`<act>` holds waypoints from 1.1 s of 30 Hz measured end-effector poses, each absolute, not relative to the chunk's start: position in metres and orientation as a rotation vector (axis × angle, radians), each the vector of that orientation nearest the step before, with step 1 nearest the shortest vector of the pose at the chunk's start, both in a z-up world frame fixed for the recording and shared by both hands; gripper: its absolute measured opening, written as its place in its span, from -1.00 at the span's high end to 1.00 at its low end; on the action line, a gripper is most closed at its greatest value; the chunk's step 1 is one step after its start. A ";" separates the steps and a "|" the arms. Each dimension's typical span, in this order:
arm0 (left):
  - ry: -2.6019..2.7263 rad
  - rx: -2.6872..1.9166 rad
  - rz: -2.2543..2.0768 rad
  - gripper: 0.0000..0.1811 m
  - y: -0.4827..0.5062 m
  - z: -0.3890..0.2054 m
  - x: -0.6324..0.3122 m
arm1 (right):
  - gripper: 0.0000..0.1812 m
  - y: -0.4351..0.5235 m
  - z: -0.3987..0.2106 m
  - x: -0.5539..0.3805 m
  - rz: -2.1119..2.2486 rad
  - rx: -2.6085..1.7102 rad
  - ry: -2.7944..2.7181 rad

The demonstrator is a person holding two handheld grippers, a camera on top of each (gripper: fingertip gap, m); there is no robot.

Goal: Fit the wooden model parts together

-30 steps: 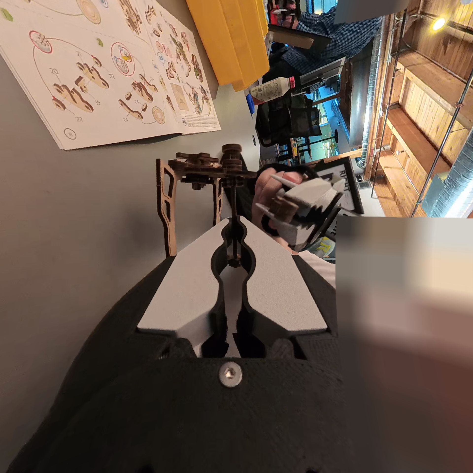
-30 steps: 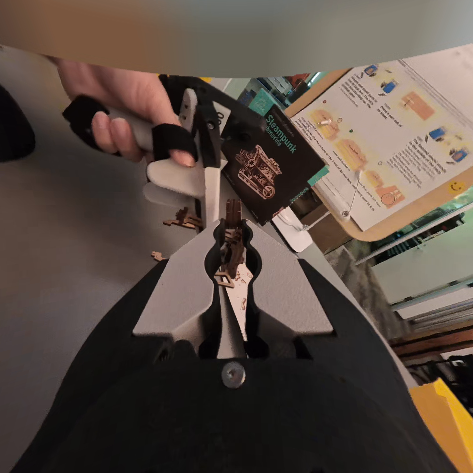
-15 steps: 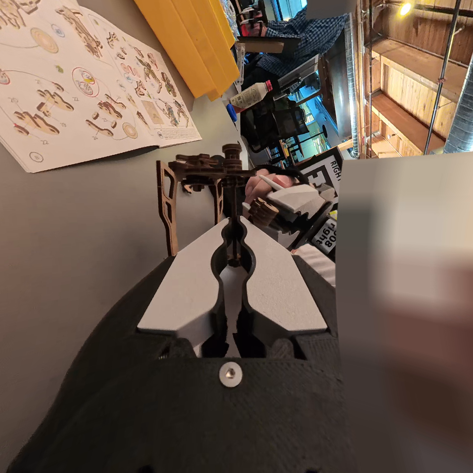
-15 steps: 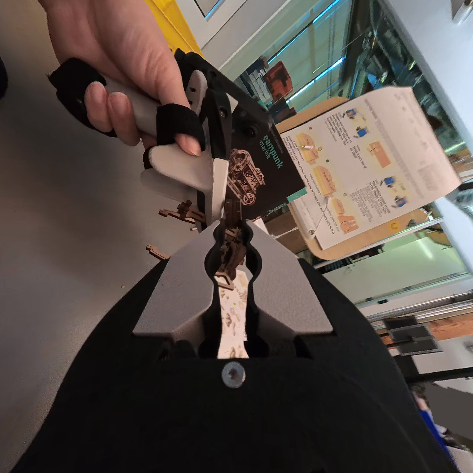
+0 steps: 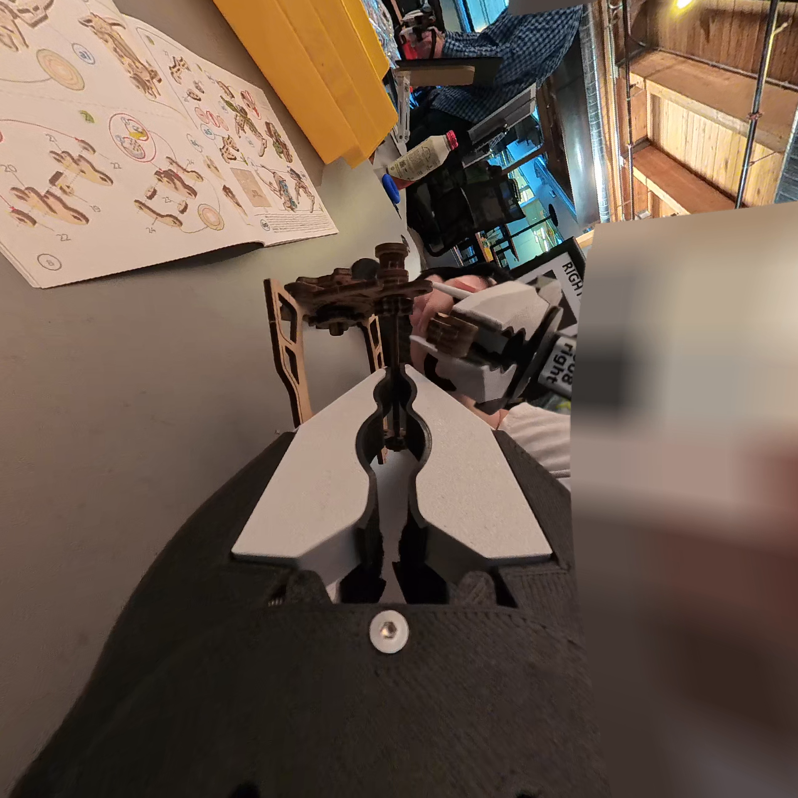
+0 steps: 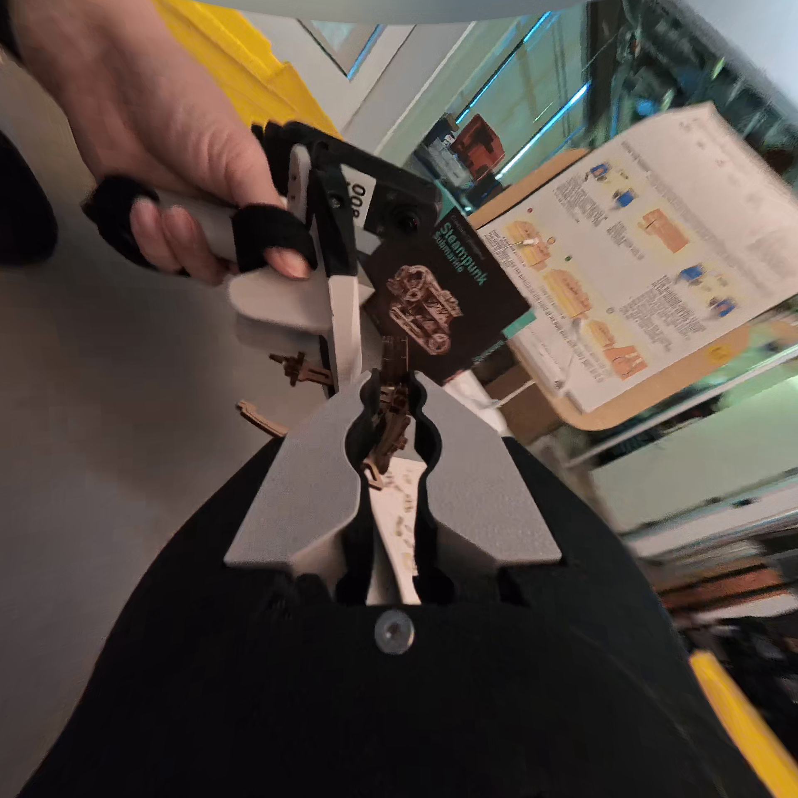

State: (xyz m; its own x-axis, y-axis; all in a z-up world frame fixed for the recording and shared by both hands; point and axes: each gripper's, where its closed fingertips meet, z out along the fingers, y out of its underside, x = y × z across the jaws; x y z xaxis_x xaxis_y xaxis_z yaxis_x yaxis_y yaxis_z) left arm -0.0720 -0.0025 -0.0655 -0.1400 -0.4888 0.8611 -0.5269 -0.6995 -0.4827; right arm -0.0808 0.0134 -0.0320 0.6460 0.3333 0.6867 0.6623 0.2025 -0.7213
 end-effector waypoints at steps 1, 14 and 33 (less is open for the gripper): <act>-1.174 2.050 2.004 1.00 -0.001 -0.067 -0.072 | 0.89 0.014 -0.032 -0.080 -0.158 -1.440 -0.858; -0.953 2.160 1.896 1.00 0.011 -0.075 -0.058 | 0.89 0.031 -0.035 -0.039 0.519 -1.644 -0.346; -0.832 2.233 1.818 1.00 0.016 -0.089 -0.057 | 0.89 0.041 -0.055 -0.048 0.590 -1.732 -0.360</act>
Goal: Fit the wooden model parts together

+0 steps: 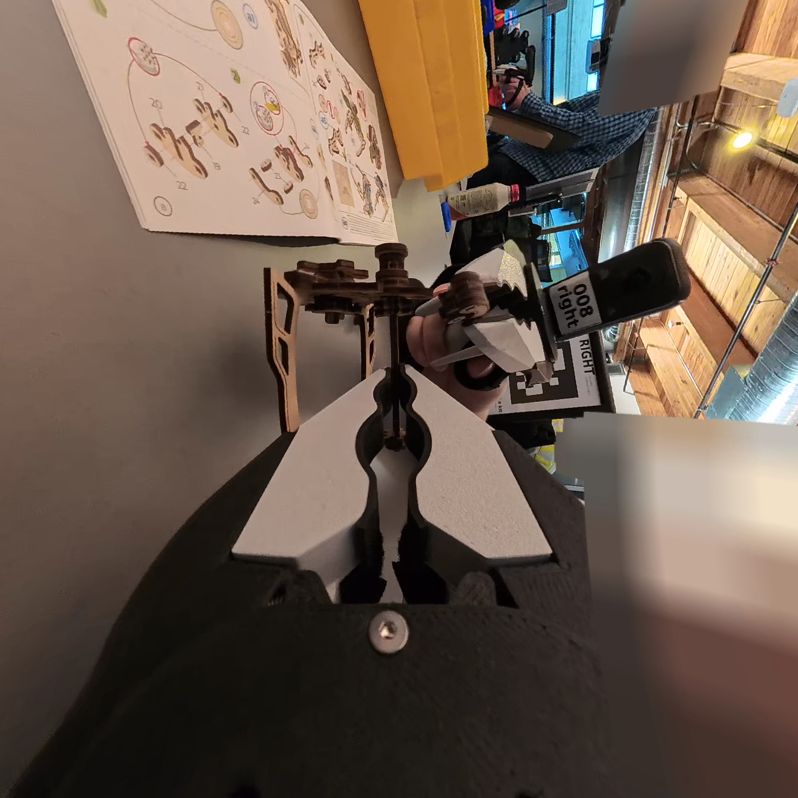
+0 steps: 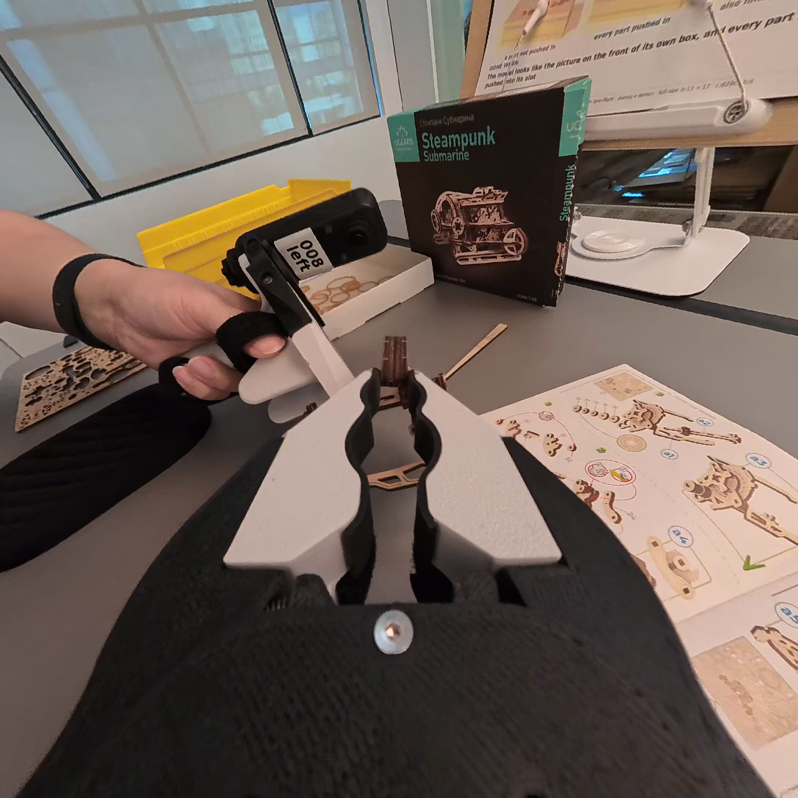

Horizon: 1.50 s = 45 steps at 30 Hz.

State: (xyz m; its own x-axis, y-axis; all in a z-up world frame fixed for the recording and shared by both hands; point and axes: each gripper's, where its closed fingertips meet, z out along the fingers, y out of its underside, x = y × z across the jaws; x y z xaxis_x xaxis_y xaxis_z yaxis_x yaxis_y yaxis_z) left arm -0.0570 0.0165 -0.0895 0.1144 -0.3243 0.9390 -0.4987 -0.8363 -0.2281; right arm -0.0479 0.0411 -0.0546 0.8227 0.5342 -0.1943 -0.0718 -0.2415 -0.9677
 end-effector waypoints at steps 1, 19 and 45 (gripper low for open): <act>-0.822 2.241 1.811 1.00 0.017 -0.091 -0.057 | 0.89 0.042 -0.057 -0.048 0.585 -1.742 -0.366; -0.703 2.273 1.735 1.00 0.023 -0.108 -0.058 | 0.89 0.047 -0.078 -0.055 0.472 -1.814 -0.508; -0.769 2.415 1.763 0.61 0.021 -0.118 -0.081 | 0.88 0.027 -0.069 -0.065 0.264 -1.720 -0.708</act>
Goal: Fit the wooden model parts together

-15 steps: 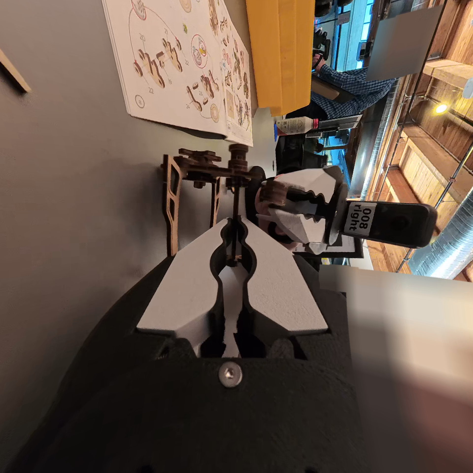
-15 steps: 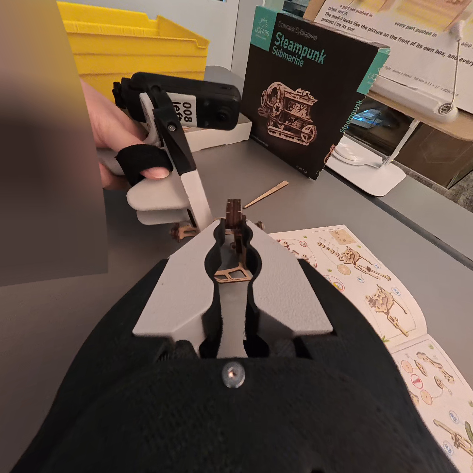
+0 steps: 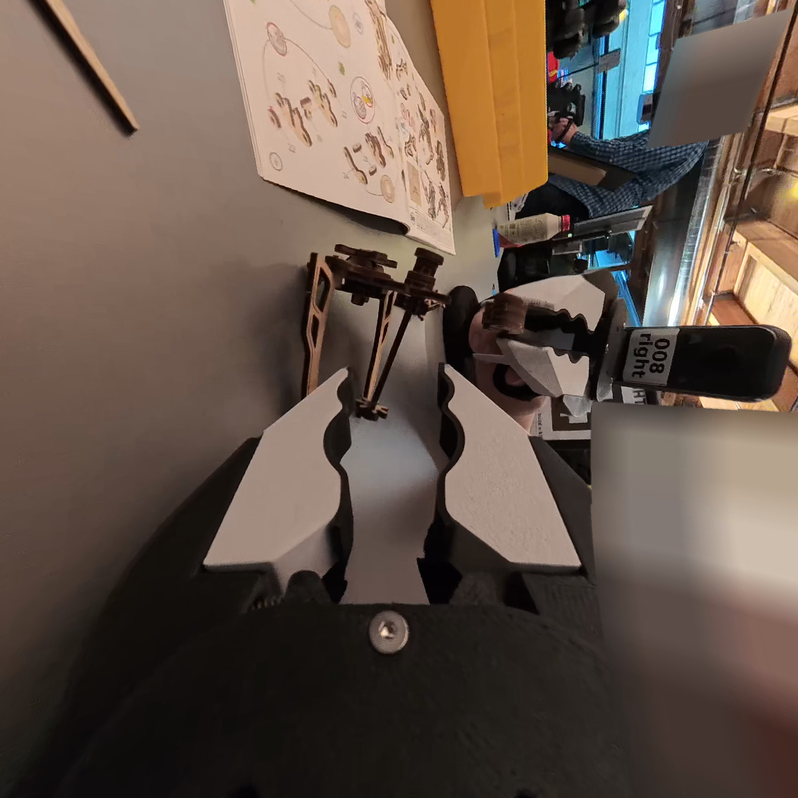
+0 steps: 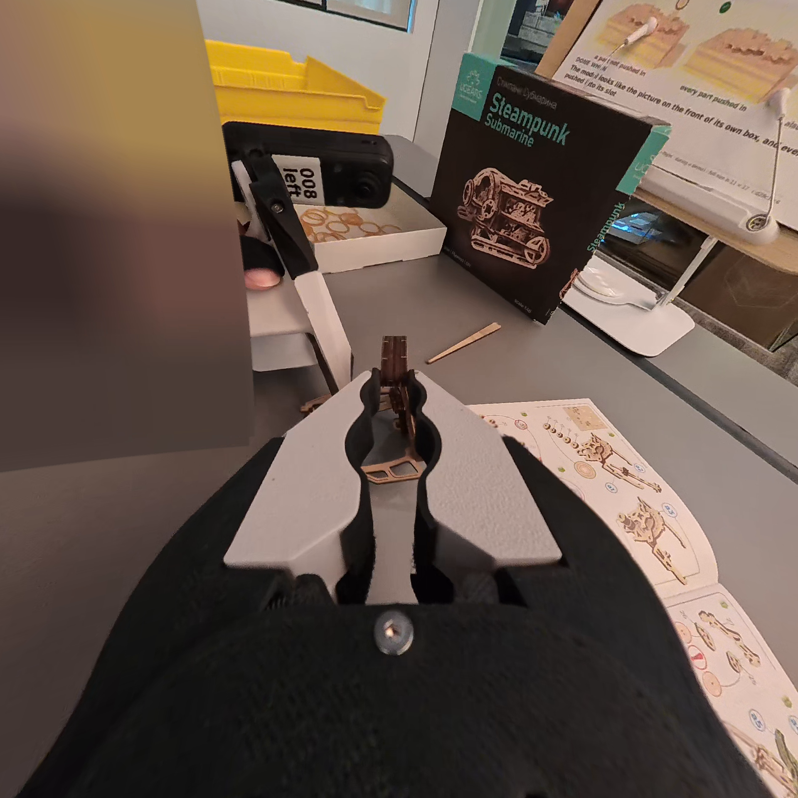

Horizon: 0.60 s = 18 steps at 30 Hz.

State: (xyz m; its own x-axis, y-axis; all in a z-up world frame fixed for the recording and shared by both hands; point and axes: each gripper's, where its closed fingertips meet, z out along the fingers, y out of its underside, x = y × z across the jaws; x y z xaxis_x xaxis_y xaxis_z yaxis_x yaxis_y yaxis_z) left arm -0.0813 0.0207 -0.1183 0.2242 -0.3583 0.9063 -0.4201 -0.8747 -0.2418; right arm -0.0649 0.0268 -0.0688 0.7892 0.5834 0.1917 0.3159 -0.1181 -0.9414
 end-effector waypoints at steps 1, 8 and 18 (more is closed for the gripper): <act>-0.769 2.413 1.767 0.62 0.020 -0.117 -0.084 | 0.88 0.026 -0.066 -0.065 0.262 -1.708 -0.711; -1.168 2.529 1.797 0.71 0.027 -0.095 -0.109 | 0.88 0.014 -0.058 -0.070 0.158 -1.649 -0.857; -2.511 2.202 1.789 0.55 0.030 -0.041 -0.098 | 0.88 0.011 -0.077 -0.076 -0.076 -1.450 -1.174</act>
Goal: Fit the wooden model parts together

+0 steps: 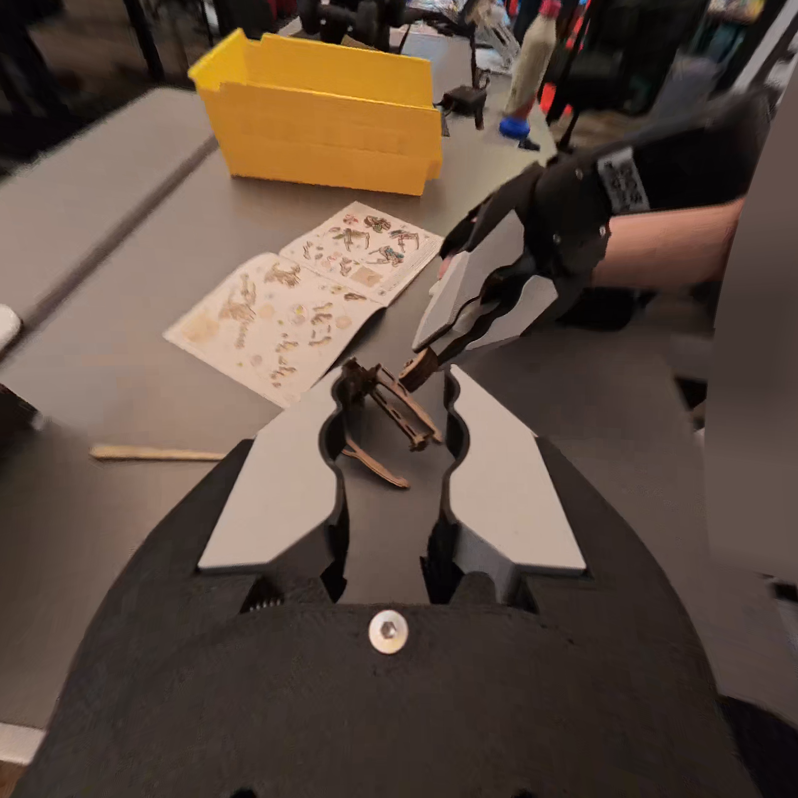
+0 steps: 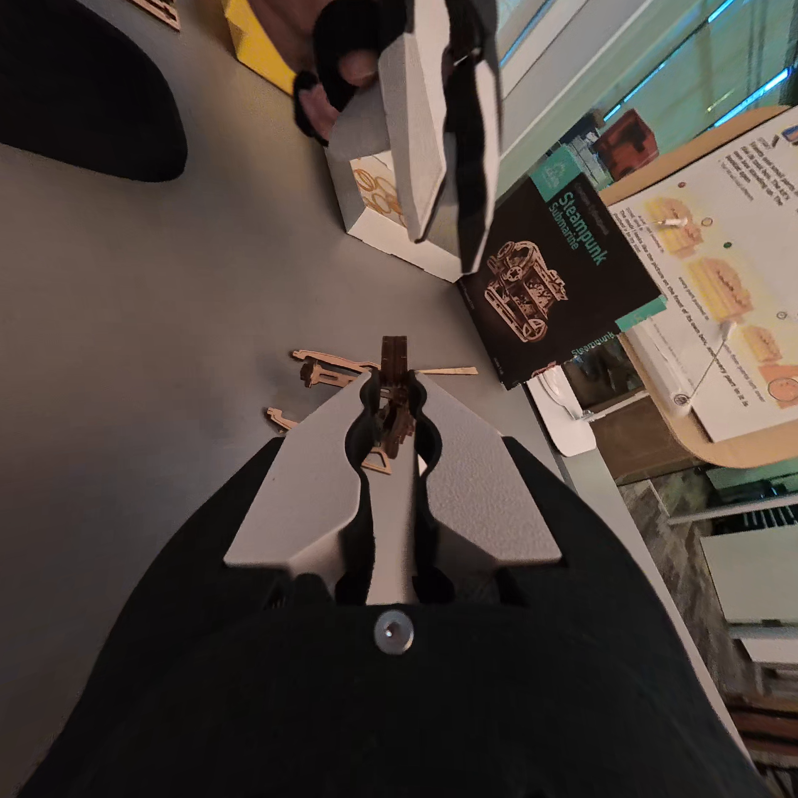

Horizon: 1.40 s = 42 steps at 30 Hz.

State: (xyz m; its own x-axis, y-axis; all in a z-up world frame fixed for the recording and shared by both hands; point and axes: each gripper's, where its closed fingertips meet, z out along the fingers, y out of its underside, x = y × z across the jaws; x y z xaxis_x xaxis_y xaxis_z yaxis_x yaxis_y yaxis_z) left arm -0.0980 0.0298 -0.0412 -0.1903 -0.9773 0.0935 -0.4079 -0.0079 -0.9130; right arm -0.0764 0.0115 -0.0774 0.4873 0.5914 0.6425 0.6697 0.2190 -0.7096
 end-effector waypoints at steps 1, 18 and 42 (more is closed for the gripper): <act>1.685 -1.369 -1.132 0.48 0.027 -0.040 -0.097 | 0.88 0.013 -0.079 -0.077 -0.073 -1.446 -1.181; 1.987 -1.054 -0.853 0.49 0.032 -0.089 -0.080 | 0.88 0.024 -0.085 -0.077 0.022 -1.444 -1.134; 2.090 -0.927 -0.994 0.75 0.033 -0.097 -0.061 | 0.89 0.033 -0.088 -0.068 0.174 -1.508 -1.047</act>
State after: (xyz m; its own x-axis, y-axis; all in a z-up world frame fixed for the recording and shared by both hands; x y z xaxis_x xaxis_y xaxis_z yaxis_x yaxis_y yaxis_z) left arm -0.0610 0.0329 -0.0967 -0.5486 -0.8008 -0.2401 -0.3195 0.4662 -0.8250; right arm -0.0683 0.0330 -0.0878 0.5797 0.6800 0.4489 0.4986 0.1397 -0.8555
